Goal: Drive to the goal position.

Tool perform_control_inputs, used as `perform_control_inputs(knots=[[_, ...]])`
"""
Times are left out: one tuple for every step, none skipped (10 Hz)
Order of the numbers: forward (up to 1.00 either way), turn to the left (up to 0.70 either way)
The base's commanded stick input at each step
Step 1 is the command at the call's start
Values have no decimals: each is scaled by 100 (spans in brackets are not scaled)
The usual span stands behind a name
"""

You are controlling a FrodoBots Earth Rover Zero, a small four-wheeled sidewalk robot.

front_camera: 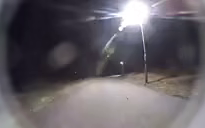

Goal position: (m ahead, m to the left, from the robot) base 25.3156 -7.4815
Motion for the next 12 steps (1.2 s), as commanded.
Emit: perform_control_inputs(knots=[[100,1],[100,0],[100,-2],[100,-4],[100,-5],[100,-6],[100,-5],[100,-4],[100,-2],[100,-1],[100,0],[100,0]])
